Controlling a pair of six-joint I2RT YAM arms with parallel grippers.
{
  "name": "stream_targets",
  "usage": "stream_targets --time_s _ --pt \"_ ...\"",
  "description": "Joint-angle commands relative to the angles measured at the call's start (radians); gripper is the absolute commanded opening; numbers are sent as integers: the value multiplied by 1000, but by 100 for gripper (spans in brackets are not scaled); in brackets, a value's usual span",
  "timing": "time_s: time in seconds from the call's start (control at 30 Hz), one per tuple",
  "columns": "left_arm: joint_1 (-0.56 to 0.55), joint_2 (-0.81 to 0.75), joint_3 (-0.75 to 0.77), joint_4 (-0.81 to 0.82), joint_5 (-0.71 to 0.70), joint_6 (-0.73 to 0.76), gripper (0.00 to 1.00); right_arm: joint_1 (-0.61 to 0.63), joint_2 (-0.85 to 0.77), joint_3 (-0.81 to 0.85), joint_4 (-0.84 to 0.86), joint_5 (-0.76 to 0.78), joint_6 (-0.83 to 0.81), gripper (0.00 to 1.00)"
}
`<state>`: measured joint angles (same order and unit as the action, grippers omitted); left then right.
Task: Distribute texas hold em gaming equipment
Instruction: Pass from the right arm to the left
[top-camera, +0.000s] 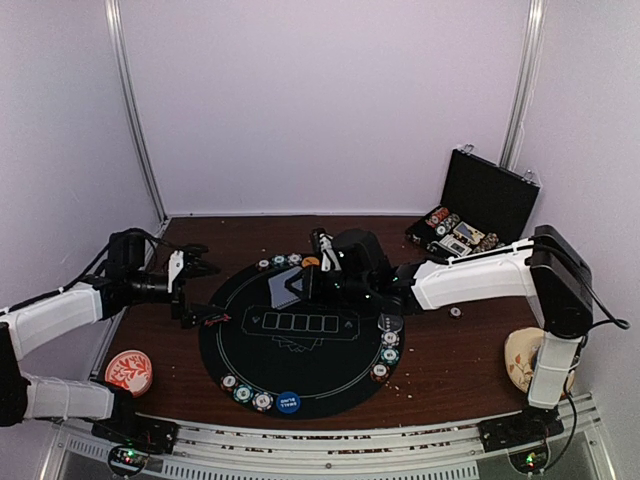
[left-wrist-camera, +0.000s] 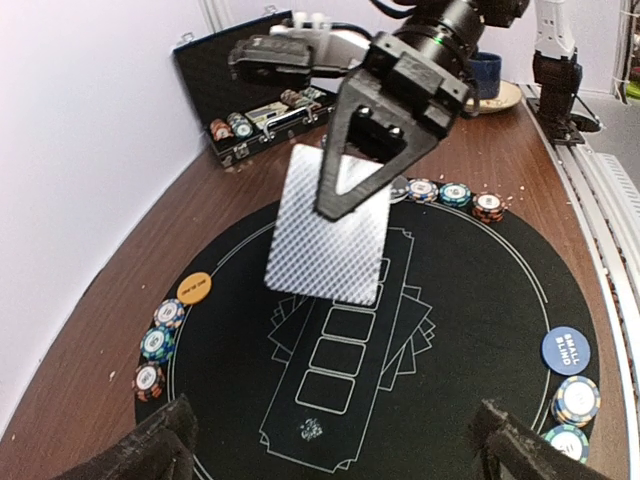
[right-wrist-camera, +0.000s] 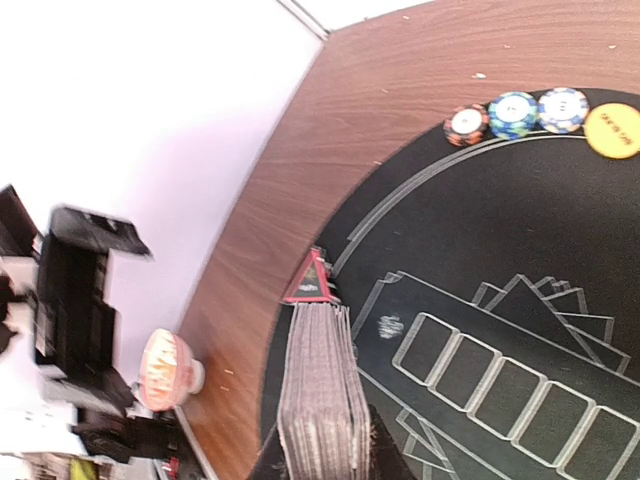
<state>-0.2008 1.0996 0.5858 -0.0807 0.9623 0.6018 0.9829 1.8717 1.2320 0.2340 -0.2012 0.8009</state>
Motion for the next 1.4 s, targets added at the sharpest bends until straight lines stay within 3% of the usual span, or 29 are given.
stream_targets --time_s 0.0,0.2,0.63,1.37 --pt "-98 5 25 83 -67 41 98 -2 -14 13 154 -44 93 0" --pt "-169 102 101 52 -138 33 98 1 29 12 234 -141 187 0" --pt "-314 187 158 59 -327 -8 98 17 102 51 269 -190 243 0" --pt "-345 243 141 81 -398 -4 98 46 173 96 342 -221 320 0"
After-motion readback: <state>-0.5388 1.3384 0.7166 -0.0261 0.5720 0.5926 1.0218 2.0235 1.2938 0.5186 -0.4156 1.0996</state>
